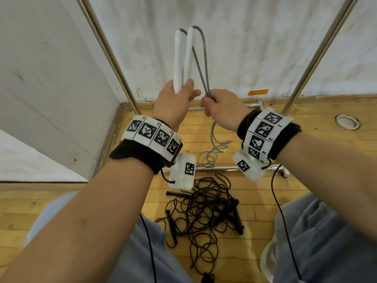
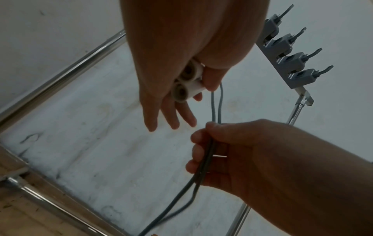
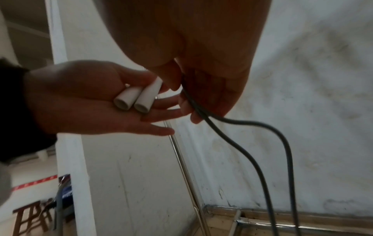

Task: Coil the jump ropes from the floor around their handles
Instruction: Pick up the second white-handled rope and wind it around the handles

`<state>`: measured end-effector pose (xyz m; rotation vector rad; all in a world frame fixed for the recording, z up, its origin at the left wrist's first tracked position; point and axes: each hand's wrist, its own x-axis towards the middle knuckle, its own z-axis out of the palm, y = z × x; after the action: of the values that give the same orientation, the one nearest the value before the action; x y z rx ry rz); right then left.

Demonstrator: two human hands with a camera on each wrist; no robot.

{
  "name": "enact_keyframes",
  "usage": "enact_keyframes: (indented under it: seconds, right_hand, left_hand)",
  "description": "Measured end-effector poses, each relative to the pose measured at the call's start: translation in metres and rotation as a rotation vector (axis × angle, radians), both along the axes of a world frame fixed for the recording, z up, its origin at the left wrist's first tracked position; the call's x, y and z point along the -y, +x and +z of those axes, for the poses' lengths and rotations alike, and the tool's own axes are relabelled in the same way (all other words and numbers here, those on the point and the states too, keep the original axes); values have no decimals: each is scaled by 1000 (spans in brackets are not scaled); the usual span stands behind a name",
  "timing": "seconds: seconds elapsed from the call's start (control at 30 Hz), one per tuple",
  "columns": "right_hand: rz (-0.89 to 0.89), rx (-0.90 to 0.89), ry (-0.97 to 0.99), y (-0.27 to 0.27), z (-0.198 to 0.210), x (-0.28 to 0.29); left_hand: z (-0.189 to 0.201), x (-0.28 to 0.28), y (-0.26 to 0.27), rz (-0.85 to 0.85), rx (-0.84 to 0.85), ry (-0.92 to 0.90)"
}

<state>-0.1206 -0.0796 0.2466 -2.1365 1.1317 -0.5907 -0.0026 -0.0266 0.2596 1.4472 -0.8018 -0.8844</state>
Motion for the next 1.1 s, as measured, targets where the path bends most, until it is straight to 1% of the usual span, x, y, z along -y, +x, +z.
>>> enact_keyframes:
  seconds: [0.03, 0.2, 0.3, 0.47, 0.6, 0.73, 0.8, 0.9, 1.0, 1.1]
  right_hand:
    - [8, 0, -5, -1, 0, -2]
    - [73, -32, 2, -3, -5, -15]
    - [86, -34, 29, -5, -4, -18]
    - [199, -41, 58, -4, -1, -22]
    - [217, -17, 64, -6, -5, -19]
    - [242, -27, 97, -8, -7, -14]
    - [245, 4, 149, -9, -6, -11]
    - [227, 43, 214, -9, -5, -9]
    - [203, 48, 225, -10, -9, -10]
    - [216, 52, 303, -9, -16, -16]
  left_hand:
    - [1, 0, -2, -9, -17, -12]
    - [10, -2, -13, -102, -243, -77]
    - [12, -4, -17, -144, -271, -75]
    - [12, -4, -18, -145, -324, -74]
    - [18, -4, -16, -145, -326, -111]
    - [29, -2, -7, -135, -455, -183]
    - [31, -2, -1, -126, -462, -173]
    - [32, -1, 7, -36, -421, -134]
    - [32, -1, 15, 129, -355, -142]
    - [26, 0, 33, 317, -203, -141]
